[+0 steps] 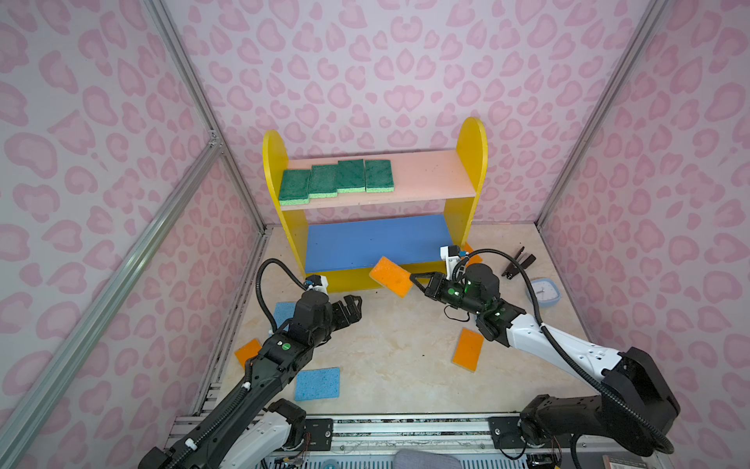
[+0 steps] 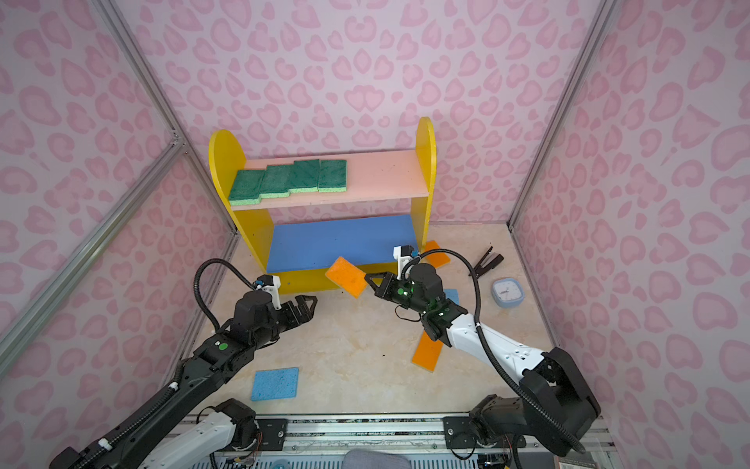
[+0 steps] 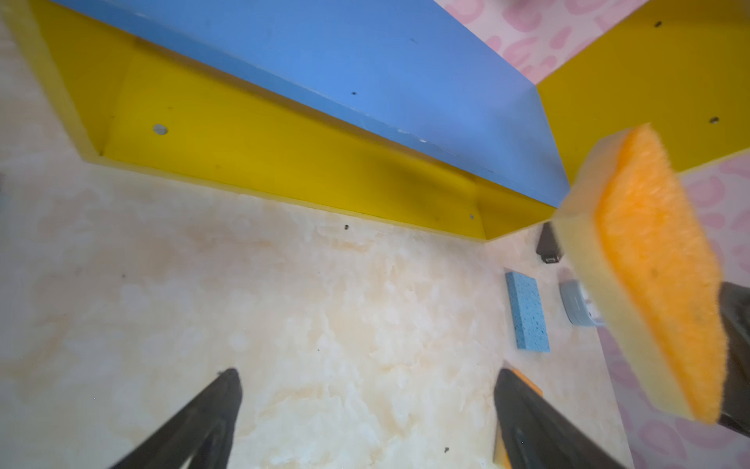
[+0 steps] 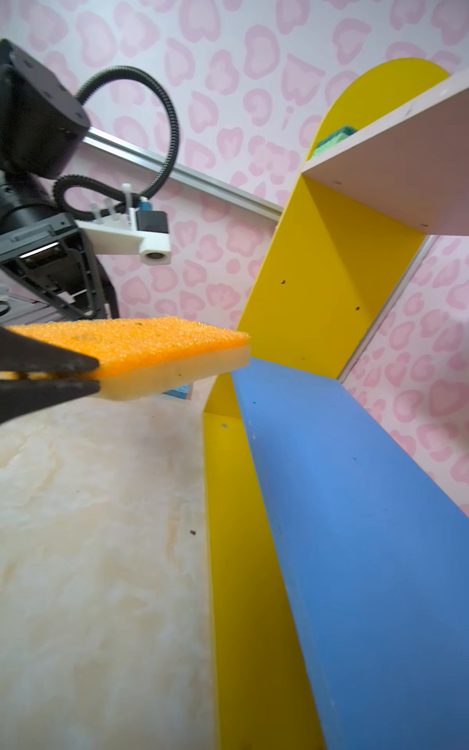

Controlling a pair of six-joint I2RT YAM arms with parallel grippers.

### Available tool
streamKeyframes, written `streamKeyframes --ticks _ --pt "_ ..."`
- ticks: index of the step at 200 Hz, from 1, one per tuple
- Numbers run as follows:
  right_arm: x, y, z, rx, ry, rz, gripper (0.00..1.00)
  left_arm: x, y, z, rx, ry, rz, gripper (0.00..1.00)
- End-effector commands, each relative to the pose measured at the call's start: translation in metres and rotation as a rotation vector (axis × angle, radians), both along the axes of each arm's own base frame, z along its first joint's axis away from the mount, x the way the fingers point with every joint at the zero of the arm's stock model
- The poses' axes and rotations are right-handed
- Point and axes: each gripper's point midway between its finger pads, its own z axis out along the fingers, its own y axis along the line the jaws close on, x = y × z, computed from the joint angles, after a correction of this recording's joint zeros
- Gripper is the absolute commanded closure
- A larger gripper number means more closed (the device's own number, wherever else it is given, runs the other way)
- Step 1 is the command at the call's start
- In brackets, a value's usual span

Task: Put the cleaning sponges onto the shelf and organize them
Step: 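Carry the orange sponge with the right gripper to the blue lower shelf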

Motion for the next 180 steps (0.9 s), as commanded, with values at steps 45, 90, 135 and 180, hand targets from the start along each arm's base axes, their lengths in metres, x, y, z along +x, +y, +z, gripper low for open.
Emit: streamKeyframes --ticks 45,90,135,180 --pt "0.054 0.029 0.010 0.114 0.004 -0.294 1.00 -0.014 0.042 -0.037 0.010 0.048 0.233 0.02" --pt "0.073 0.056 -0.004 0.139 0.030 -0.395 1.00 -0.027 0.055 -0.062 -0.016 0.056 0.294 0.02" --pt "0.083 0.091 -0.011 0.129 0.034 -0.452 1.00 -0.036 0.062 -0.073 -0.017 0.051 0.311 0.02" --pt "0.093 0.134 -0.024 0.139 0.061 -0.435 1.00 -0.046 0.069 -0.079 0.000 0.044 0.311 0.02"
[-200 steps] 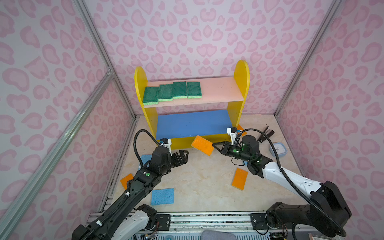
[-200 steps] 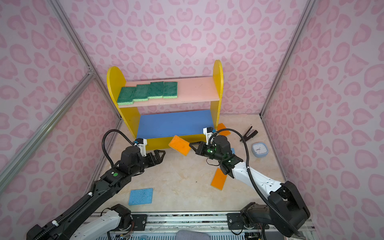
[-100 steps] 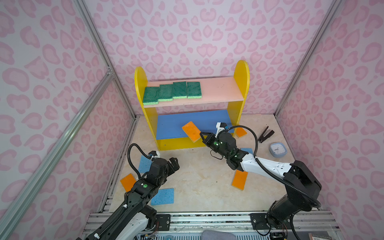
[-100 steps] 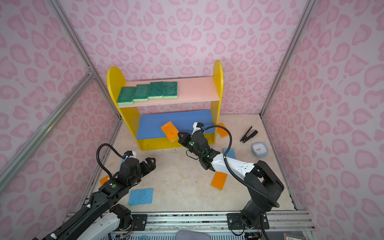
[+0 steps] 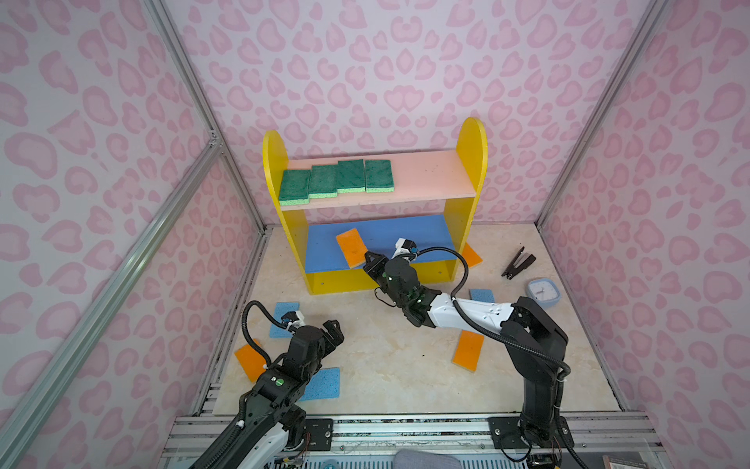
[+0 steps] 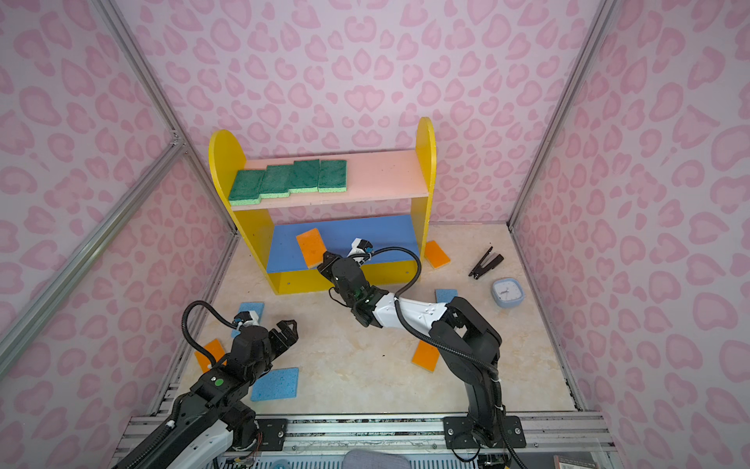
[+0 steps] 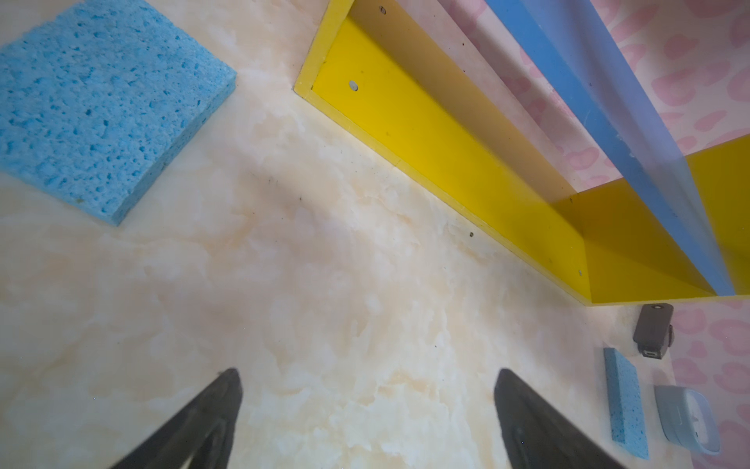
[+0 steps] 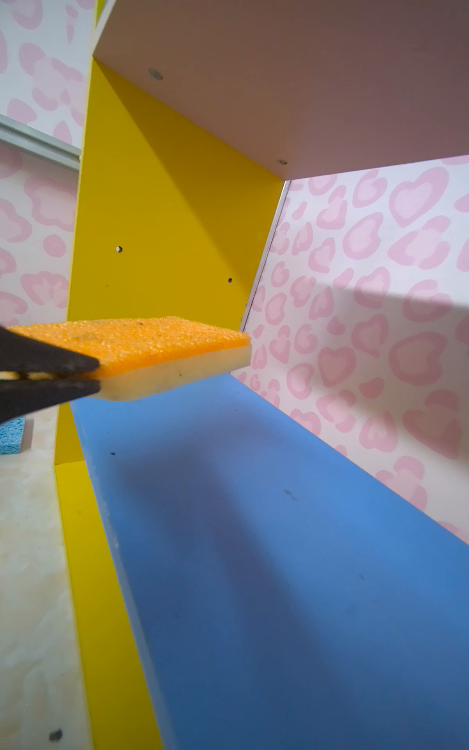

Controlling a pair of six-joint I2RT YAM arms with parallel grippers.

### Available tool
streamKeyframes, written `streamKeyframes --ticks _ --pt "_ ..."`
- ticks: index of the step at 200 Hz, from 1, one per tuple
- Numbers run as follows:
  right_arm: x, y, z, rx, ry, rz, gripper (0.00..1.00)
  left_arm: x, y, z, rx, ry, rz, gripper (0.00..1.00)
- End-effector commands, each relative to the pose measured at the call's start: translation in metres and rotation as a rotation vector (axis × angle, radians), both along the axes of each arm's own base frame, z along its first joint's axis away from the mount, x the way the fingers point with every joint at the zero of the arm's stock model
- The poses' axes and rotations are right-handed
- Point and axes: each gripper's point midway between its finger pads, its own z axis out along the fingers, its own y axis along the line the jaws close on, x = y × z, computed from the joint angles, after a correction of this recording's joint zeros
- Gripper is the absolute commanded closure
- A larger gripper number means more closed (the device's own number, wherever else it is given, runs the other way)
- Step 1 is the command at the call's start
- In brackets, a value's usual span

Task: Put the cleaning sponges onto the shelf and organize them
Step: 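Carry the orange sponge with the right gripper to the blue lower shelf, then lower the orange sponge upright onto the blue shelf against the yellow side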

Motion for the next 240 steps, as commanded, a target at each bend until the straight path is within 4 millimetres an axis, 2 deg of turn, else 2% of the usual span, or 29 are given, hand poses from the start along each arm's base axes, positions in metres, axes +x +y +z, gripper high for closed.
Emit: streamKeyframes --ticks 1,13,18,22,67,113,136,138,141,180,217,240 --pt "0.009 0.011 -0.010 0.006 0.020 -0.031 1.00 -0.005 0.008 -0.005 0.019 0.006 0.023 0.02" --pt "0.010 0.022 -0.015 0.010 0.027 -0.019 1.00 -0.009 0.010 -0.009 0.022 0.007 0.026 0.02" --pt "0.010 0.025 -0.023 0.002 0.037 -0.015 1.00 -0.010 0.012 -0.011 0.025 0.009 0.028 0.02" --pt "0.012 0.030 -0.012 0.025 0.024 -0.012 1.00 -0.011 0.012 -0.013 0.026 0.010 0.031 0.03" --pt "0.020 0.059 -0.025 0.048 0.043 0.013 1.00 -0.022 0.021 -0.031 0.011 0.022 0.066 0.03" --pt "0.017 0.088 -0.032 0.048 0.052 0.078 1.00 -0.026 0.027 -0.034 0.015 0.010 0.087 0.02" --pt "0.012 0.098 -0.024 0.054 0.036 0.110 0.96 -0.027 0.028 -0.036 0.021 0.013 0.090 0.03" --pt "0.012 0.100 -0.035 0.040 0.044 0.114 0.95 -0.027 0.028 -0.036 0.020 0.014 0.089 0.03" --pt "0.011 0.102 -0.038 0.032 0.044 0.120 0.95 -0.027 0.028 -0.036 0.021 0.013 0.089 0.03" --pt "0.005 0.121 -0.042 0.005 0.041 0.183 0.84 -0.028 0.029 -0.039 0.020 0.014 0.094 0.03" --pt "-0.001 0.133 -0.045 0.011 0.039 0.230 0.83 -0.030 0.030 -0.039 0.019 0.013 0.097 0.03" --pt "-0.003 0.136 -0.044 0.003 0.029 0.239 0.75 -0.030 0.031 -0.037 0.017 0.008 0.098 0.03"
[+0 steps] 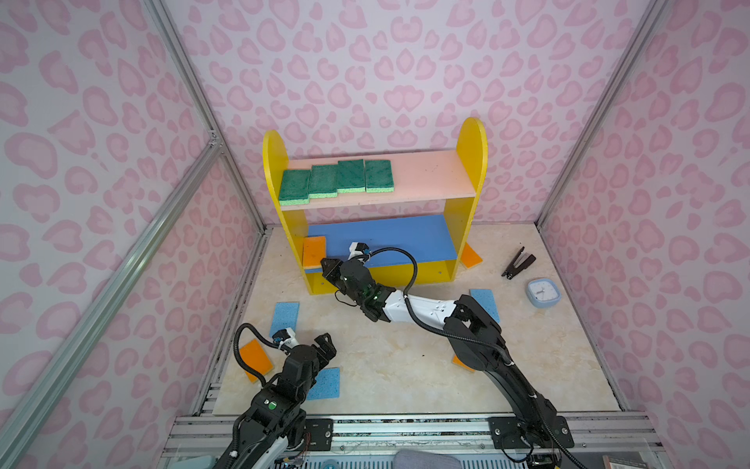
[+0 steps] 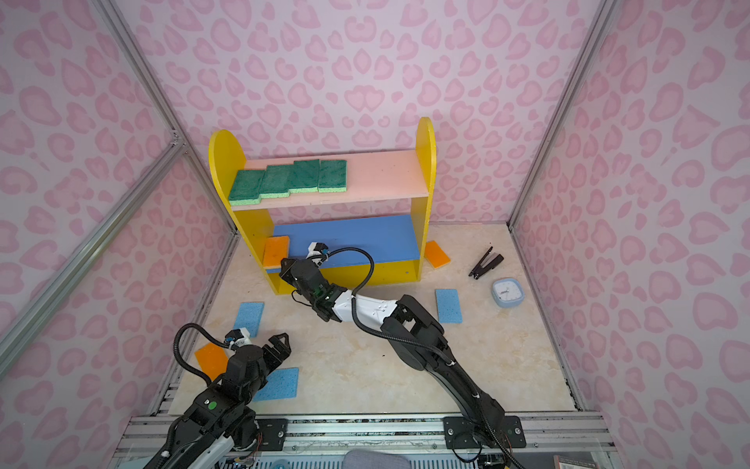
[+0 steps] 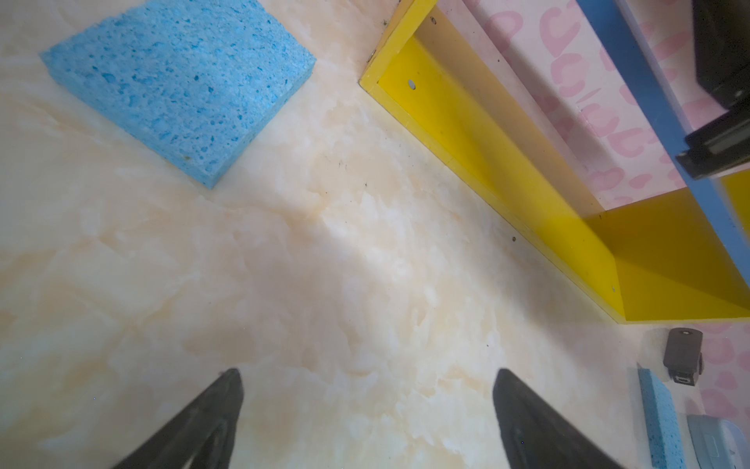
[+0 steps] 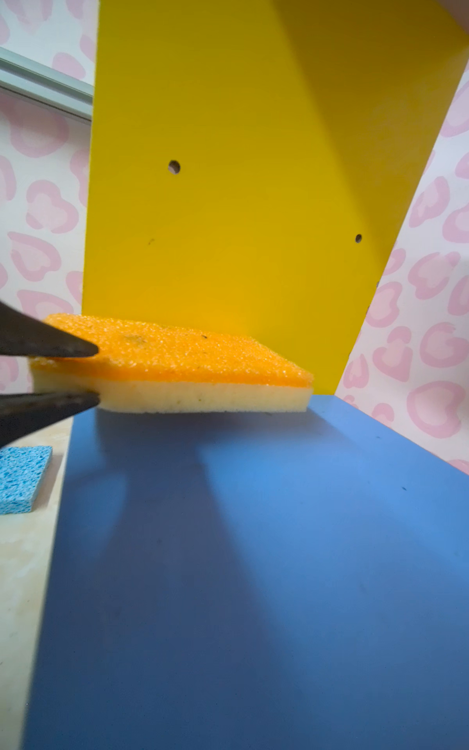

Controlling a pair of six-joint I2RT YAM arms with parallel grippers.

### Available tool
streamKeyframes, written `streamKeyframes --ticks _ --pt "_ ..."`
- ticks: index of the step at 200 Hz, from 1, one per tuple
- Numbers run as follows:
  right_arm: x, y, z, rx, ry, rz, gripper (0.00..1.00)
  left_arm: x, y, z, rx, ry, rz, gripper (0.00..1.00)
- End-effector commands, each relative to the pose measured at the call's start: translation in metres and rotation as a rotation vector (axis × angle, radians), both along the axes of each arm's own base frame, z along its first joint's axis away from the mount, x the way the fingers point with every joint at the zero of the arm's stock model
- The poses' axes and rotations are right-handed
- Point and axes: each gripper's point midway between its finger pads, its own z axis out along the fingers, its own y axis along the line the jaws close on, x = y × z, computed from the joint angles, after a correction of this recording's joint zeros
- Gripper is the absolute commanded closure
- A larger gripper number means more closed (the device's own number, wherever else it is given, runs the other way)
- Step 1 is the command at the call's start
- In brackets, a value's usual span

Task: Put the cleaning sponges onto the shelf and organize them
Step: 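Lower the orange sponge upright onto the blue shelf against the yellow side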

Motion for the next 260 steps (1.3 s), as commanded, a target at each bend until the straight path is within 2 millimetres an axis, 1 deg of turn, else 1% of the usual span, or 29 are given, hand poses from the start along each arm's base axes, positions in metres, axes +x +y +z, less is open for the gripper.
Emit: streamKeyframes --ticks 1,30,74,106,125,137,154,174,192,230,240,247,254,260 --pt "-0.003 0.006 -0.003 -0.019 -0.016 0.021 0.74 -0.004 0.006 -0.006 0.016 0.023 0.022 0.03" --pt "-0.003 0.006 -0.004 -0.029 -0.016 0.025 0.66 -0.004 0.006 -0.004 0.018 0.018 0.023 0.03" --pt "-0.004 0.007 -0.007 -0.050 -0.010 0.034 0.62 -0.004 0.006 0.000 0.019 0.010 0.021 0.03" --pt "-0.006 0.000 -0.003 -0.097 -0.035 0.022 0.56 -0.003 0.007 0.001 0.023 0.006 0.021 0.03" --pt "-0.006 -0.003 -0.001 -0.116 -0.045 0.016 0.57 -0.003 0.007 0.001 0.022 0.008 0.023 0.03" --pt "-0.005 -0.003 -0.001 -0.118 -0.050 0.015 0.63 -0.003 0.007 0.002 0.021 0.007 0.023 0.03" --pt "-0.003 -0.003 -0.001 -0.121 -0.057 0.013 0.74 -0.003 0.007 0.002 0.021 0.007 0.025 0.03" --pt "0.000 -0.002 -0.001 -0.118 -0.058 0.015 0.83 -0.003 0.007 0.003 0.021 0.005 0.026 0.03" --pt "0.005 -0.003 -0.002 -0.117 -0.052 0.014 0.86 -0.003 0.007 0.005 0.024 0.004 0.026 0.03" --pt "0.010 -0.001 -0.006 -0.119 -0.038 0.024 0.87 -0.002 0.008 0.009 0.026 -0.003 0.029 0.03" --pt "0.010 -0.001 -0.007 -0.118 -0.036 0.029 0.86 -0.002 0.008 0.009 0.026 -0.002 0.032 0.03" --pt "0.009 0.000 -0.008 -0.119 -0.036 0.033 0.83 -0.002 0.008 0.010 0.026 -0.003 0.033 0.03" --pt "0.009 0.000 -0.008 -0.123 -0.036 0.037 0.78 -0.001 0.008 0.009 0.026 -0.002 0.032 0.03" --pt "0.008 0.000 -0.008 -0.125 -0.039 0.041 0.72 -0.001 0.008 0.010 0.027 -0.002 0.032 0.03"
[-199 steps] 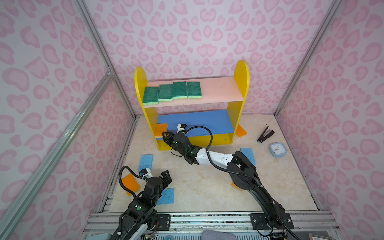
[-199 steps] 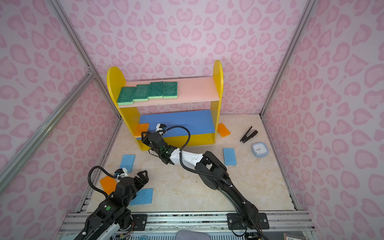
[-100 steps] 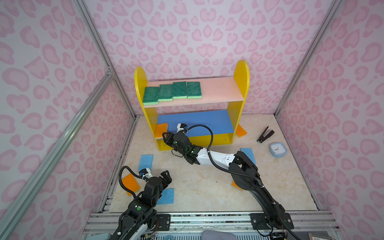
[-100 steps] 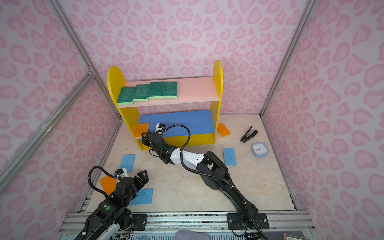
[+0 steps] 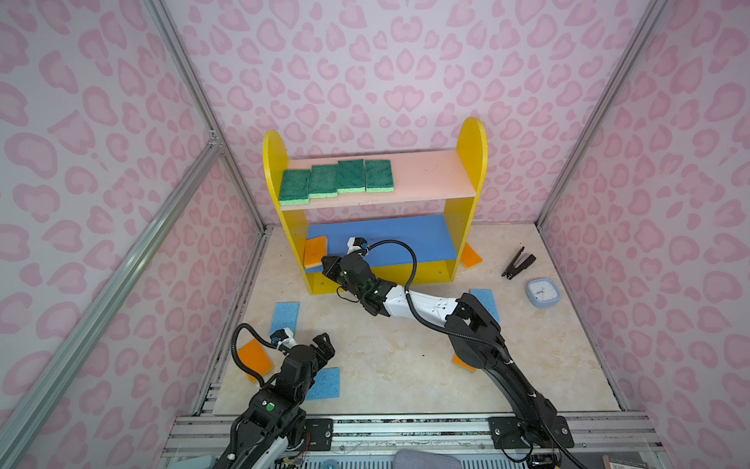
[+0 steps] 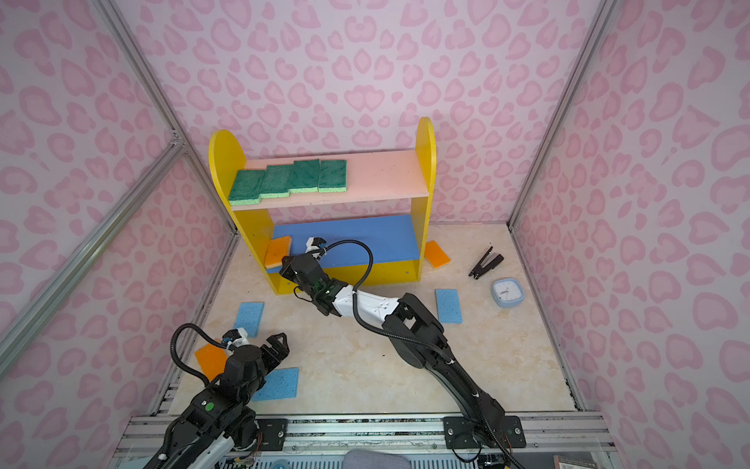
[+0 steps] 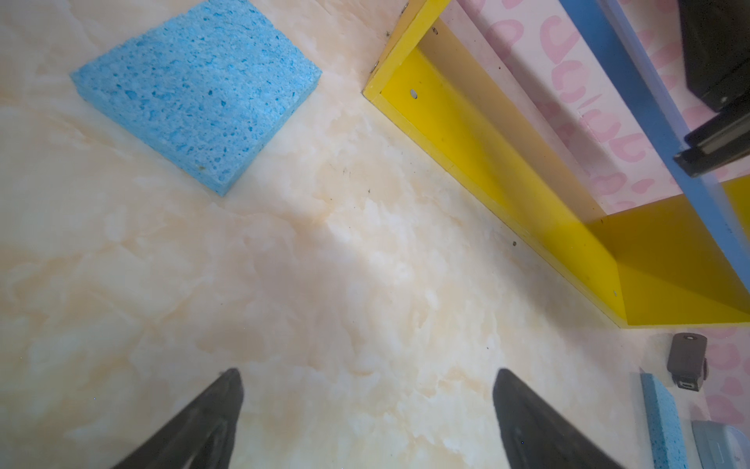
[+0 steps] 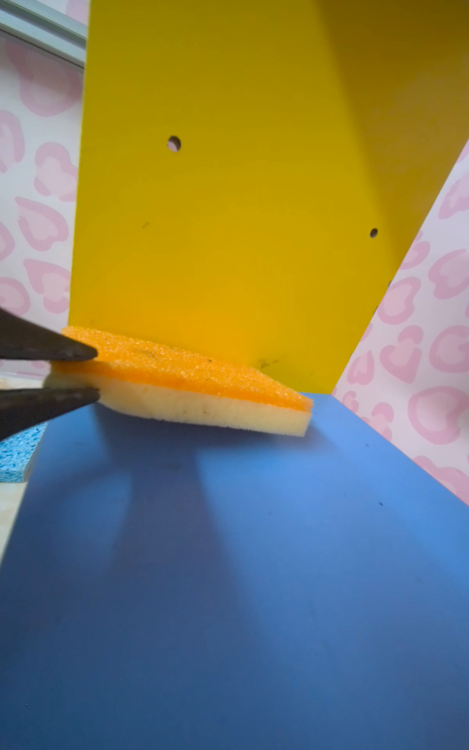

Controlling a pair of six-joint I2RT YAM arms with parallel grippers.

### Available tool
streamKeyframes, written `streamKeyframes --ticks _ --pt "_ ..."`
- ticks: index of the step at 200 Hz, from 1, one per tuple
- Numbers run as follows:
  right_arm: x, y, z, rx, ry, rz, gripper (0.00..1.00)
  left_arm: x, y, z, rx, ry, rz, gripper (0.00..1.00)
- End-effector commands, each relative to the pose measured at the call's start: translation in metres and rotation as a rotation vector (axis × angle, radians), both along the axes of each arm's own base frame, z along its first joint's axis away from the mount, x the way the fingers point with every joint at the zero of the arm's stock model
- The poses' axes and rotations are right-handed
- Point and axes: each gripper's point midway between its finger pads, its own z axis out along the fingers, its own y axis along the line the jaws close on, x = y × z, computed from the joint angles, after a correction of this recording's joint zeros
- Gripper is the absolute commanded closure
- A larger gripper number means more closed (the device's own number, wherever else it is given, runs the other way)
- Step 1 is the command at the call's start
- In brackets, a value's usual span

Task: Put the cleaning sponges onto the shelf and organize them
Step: 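Lower the orange sponge upright onto the blue shelf against the yellow side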

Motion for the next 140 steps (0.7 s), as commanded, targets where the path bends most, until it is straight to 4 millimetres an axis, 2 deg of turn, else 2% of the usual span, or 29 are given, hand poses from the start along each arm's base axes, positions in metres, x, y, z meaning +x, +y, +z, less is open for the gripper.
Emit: streamKeyframes --ticks 1,29,58,81,98,107,129,140 --pt "-0.003 0.003 -0.008 -0.020 0.002 0.022 0.71 0.001 0.004 0.004 0.013 -0.004 0.019 0.03" --pt "-0.005 -0.001 -0.004 -0.059 -0.014 0.027 0.53 0.002 0.006 0.009 0.029 -0.007 0.024 0.02" --pt "-0.007 -0.003 0.003 -0.100 -0.034 0.037 0.52 0.004 0.007 0.019 0.051 -0.018 0.022 0.03" --pt "-0.008 -0.003 0.001 -0.146 -0.032 0.052 0.49 0.005 0.007 0.026 0.057 -0.028 0.022 0.02" --pt "-0.009 -0.002 0.000 -0.184 -0.036 0.068 0.34 0.005 0.009 0.029 0.064 -0.030 0.026 0.02" --pt "-0.011 -0.001 -0.001 -0.208 -0.039 0.082 0.30 0.005 0.009 0.030 0.066 -0.033 0.029 0.03" --pt "-0.011 0.000 -0.004 -0.247 -0.033 0.099 0.29 0.006 0.010 0.033 0.067 -0.034 0.031 0.02" --pt "-0.009 -0.001 -0.005 -0.256 -0.029 0.101 0.32 0.006 0.010 0.035 0.068 -0.035 0.032 0.03"
